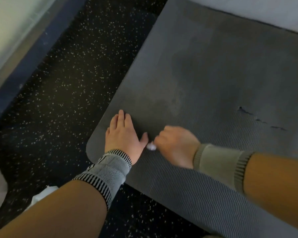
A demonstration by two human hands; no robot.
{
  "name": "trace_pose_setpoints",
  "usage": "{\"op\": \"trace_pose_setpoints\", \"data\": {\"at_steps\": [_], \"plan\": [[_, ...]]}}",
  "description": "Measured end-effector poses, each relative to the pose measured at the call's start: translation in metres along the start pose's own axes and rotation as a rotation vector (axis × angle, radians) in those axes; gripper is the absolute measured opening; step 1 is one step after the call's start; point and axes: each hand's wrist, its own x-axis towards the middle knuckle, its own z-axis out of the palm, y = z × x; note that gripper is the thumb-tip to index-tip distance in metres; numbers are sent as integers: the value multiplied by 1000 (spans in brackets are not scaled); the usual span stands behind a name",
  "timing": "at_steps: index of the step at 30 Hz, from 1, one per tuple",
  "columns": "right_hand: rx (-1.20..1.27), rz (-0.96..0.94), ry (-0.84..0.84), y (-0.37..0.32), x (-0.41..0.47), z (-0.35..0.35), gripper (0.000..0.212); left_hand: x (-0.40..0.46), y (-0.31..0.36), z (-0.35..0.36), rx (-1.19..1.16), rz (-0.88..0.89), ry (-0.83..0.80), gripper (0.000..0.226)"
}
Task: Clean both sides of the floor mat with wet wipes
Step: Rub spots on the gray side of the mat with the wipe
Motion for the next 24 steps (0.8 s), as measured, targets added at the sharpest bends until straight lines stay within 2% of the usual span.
{"op": "trace_pose_setpoints", "data": {"at_steps": [2, 4, 6, 8, 10, 11, 12, 14, 15, 16, 17, 19, 21, 24], "plan": [[-82, 198, 77, 32, 11, -11, 5, 0, 0, 1, 3, 9, -4, 84], [-133, 389, 138, 54, 13, -16, 10, 0, 2, -1, 4, 6, -11, 79], [-21, 355, 223, 41, 7, -12, 6, 0, 2, -2, -7, -7, -14, 77], [16, 161, 108, 9, -3, -2, 7, 0, 3, -2, -19, -12, -14, 77], [-59, 38, -19, 16, 0, -2, 5, 0, 1, -2, -20, -11, -19, 76], [-82, 99, -59, 29, 8, -8, 4, 1, 0, -1, -17, -10, -22, 76], [-105, 218, -26, 46, 15, -13, 9, 1, 0, -1, -13, -10, -25, 75], [-141, 429, 86, 70, 20, -19, 12, 0, 1, 0, -17, -17, -19, 76], [-133, 448, 149, 67, 19, -18, 7, -1, 2, 0, -15, -20, -21, 76], [-90, 403, 209, 53, 17, -16, 5, -1, 2, -1, -10, -20, -25, 75], [-14, 320, 199, 31, 11, -12, 9, -2, 2, -1, -6, -17, -30, 74], [21, 112, 70, -2, -1, -1, 13, -3, 1, 0, -10, -8, -31, 69], [-27, 18, 19, 9, 2, -2, 12, -2, -1, 0, -10, -4, -26, 64], [-115, 368, 136, 63, 24, -18, 10, -1, 1, -1, -8, -19, -24, 63]]}}
